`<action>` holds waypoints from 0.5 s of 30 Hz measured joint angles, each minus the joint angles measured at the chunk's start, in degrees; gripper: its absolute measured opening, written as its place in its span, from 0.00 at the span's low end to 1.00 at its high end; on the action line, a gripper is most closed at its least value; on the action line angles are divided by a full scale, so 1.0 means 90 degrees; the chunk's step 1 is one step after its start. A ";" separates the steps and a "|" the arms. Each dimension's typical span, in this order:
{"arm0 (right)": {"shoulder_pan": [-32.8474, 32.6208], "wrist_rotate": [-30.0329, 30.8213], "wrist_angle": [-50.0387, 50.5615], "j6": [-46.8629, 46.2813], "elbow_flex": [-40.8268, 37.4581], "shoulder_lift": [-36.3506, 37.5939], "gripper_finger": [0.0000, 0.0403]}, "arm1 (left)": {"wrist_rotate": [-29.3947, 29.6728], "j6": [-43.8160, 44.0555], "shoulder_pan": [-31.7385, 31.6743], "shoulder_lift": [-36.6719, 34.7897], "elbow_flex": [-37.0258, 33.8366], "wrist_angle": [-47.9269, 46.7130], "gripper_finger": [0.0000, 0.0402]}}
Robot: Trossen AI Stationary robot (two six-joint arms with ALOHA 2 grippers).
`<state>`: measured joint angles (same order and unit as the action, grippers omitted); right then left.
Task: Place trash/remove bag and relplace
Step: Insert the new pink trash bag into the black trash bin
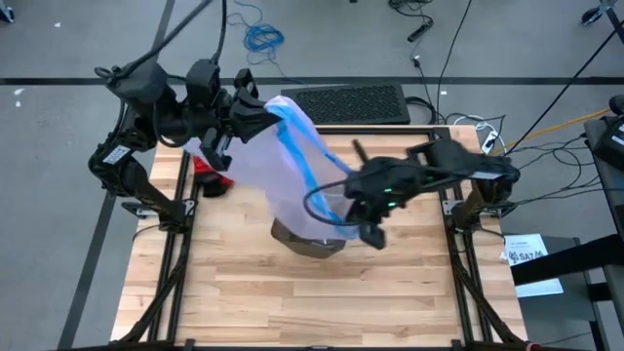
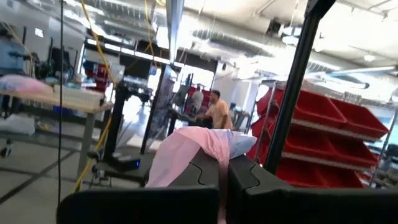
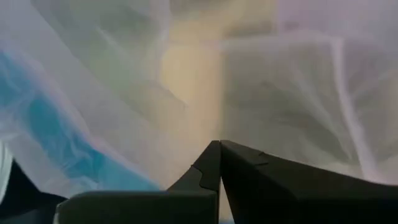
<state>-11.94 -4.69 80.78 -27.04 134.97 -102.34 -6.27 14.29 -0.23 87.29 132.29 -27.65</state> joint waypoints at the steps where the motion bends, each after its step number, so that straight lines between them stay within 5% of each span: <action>1: -0.0044 0.0036 0.0199 -0.0137 0.0011 0.0097 0.00 | 0.0000 -0.0006 0.0011 0.0000 0.0000 -0.0096 0.00; 15: -0.0325 0.0164 0.1019 -0.0848 0.0003 0.0242 0.00 | 0.0526 0.0164 0.0054 0.0002 -0.0312 -0.2175 0.00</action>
<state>-14.86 -3.21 89.95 -34.68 135.00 -100.16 -1.54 15.76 0.26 87.31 129.48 -47.22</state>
